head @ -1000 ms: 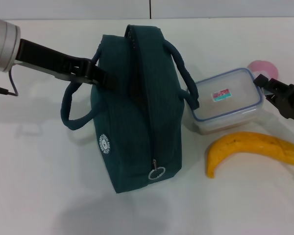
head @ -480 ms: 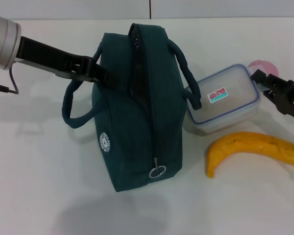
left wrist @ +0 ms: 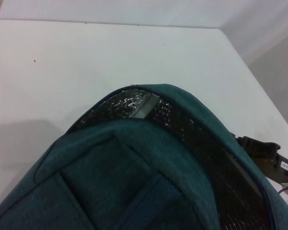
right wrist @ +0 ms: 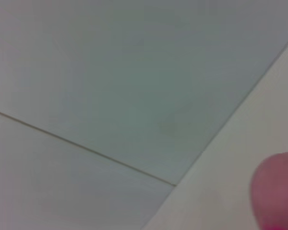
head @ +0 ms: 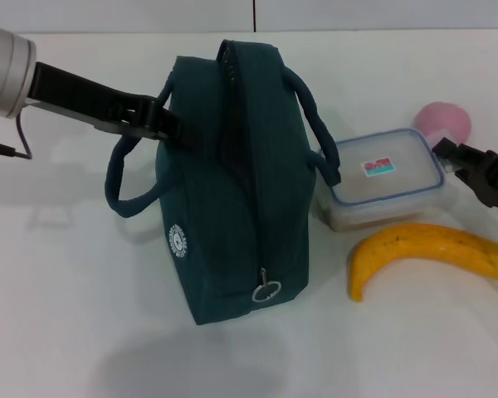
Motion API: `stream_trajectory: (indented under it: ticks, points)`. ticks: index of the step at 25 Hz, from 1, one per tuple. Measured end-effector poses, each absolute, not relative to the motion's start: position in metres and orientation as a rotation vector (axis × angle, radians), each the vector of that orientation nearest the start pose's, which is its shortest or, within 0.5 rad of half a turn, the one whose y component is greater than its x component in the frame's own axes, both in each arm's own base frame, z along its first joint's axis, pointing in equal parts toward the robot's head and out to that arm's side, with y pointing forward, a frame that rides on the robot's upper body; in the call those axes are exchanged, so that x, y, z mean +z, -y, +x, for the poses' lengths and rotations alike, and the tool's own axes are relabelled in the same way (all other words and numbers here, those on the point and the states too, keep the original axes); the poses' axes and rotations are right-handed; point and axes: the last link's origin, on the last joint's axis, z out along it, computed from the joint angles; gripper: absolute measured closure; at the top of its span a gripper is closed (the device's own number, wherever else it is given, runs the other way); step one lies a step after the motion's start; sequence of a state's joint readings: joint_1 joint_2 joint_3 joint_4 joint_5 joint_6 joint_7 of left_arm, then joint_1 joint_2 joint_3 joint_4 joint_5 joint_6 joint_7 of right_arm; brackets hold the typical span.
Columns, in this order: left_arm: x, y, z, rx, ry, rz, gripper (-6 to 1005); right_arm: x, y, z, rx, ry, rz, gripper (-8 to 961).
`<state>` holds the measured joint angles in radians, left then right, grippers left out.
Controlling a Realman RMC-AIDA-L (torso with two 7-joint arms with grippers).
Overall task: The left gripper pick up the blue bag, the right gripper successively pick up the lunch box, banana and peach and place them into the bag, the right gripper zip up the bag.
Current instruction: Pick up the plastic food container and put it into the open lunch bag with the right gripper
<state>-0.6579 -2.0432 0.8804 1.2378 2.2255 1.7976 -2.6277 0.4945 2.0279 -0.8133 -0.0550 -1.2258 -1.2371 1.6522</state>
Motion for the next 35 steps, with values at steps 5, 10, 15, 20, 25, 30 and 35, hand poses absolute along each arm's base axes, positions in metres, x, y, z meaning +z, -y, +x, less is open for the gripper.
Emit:
stream_trajectory:
  ticks: [5, 10, 15, 20, 25, 30, 35]
  points:
    - [0.062, -0.359, -0.168, -0.224, 1.494, -2.632, 959, -0.031, -0.321, 0.324, 1.265, -1.714, -1.713, 816]
    - [0.062, -0.360, -0.168, -0.224, 1.495, -2.631, 958, -0.028, -0.318, 0.319, 1.321, -1.700, -1.738, 840]
    - [0.062, -0.360, -0.167, -0.228, 1.496, -2.629, 958, -0.021, -0.313, 0.315, 1.415, -1.699, -1.725, 843]
    - [0.061, -0.358, -0.167, -0.227, 1.494, -2.635, 958, -0.014, -0.308, 0.314, 1.500, -1.684, -1.691, 856]
    - [0.059, -0.356, -0.165, -0.227, 1.493, -2.658, 958, -0.008, -0.303, 0.315, 1.569, -1.696, -1.647, 856]
    - [0.060, -0.355, -0.164, -0.248, 1.493, -2.665, 958, 0.006, -0.296, 0.314, 1.704, -1.691, -1.594, 856]
    - [0.059, -0.354, -0.163, -0.248, 1.489, -2.675, 958, 0.022, -0.289, 0.310, 1.854, -1.677, -1.554, 856]
